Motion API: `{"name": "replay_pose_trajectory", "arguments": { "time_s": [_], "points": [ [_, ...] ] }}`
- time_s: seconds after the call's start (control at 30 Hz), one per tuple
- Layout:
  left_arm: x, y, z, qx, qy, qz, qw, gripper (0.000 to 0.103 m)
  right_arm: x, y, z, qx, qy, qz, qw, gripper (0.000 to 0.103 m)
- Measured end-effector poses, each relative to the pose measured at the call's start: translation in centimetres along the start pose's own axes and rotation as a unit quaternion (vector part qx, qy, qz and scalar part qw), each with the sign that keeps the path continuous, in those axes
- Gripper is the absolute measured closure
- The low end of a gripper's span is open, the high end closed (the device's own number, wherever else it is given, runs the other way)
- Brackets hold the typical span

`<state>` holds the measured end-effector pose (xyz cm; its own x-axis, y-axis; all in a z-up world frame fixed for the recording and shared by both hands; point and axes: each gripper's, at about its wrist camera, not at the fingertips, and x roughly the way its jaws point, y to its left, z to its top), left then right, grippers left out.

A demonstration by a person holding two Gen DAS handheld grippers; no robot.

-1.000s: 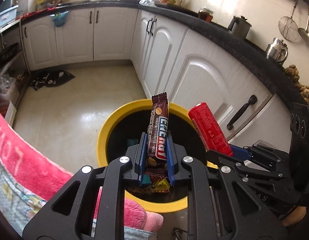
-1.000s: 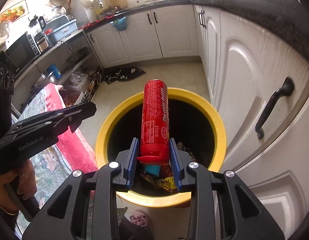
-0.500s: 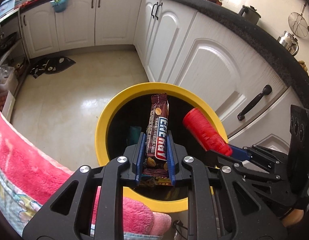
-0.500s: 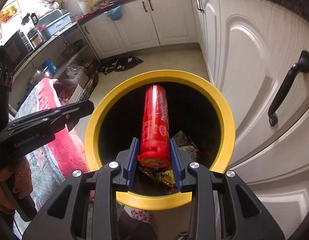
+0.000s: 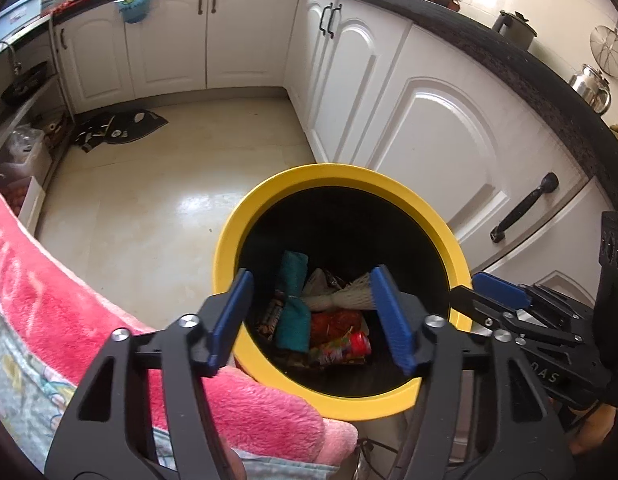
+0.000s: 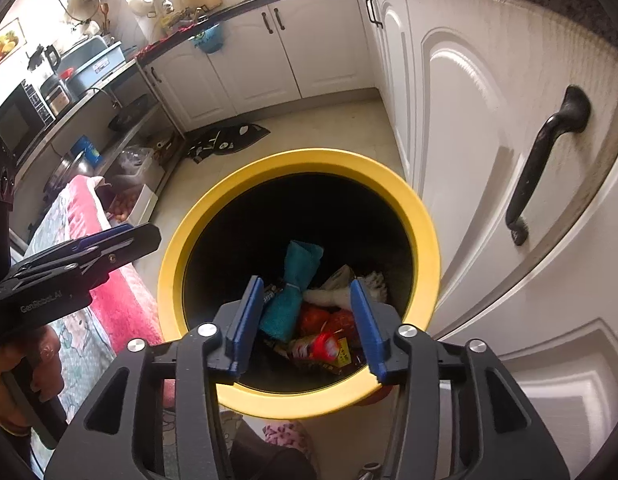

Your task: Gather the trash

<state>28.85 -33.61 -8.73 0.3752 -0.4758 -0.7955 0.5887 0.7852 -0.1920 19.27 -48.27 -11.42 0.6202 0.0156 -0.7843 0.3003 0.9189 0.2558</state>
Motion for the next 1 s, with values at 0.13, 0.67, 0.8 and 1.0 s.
{"name": "replay_pose_trajectory", "arguments": {
  "time_s": [0.13, 0.67, 0.8, 1.0],
  "points": [
    [-0.6, 0.2, 0.2, 0.0, -0.002, 0.013, 0.9999, 0.033, -0.7, 0.2, 0.2, -0.002, -0.01, -0.005, 1.0, 0.049],
    [-4.0, 2.1, -0.3, -0.011, -0.022, 0.057, 0.9981, 0.011, -3.3, 1.8, 0.4, -0.011, -0.045, -0.014, 0.999, 0.02],
    [-5.5, 2.5, -0.6, -0.017, -0.034, 0.065, 0.9972, 0.011, -4.0, 2.6, 0.2, -0.013, -0.049, -0.014, 0.999, 0.015],
    [-8.4, 3.2, -1.2, -0.02, -0.058, 0.075, 0.9953, 0.011, -5.2, 3.9, 0.0, -0.023, -0.064, -0.015, 0.998, 0.012]
  ]
}}
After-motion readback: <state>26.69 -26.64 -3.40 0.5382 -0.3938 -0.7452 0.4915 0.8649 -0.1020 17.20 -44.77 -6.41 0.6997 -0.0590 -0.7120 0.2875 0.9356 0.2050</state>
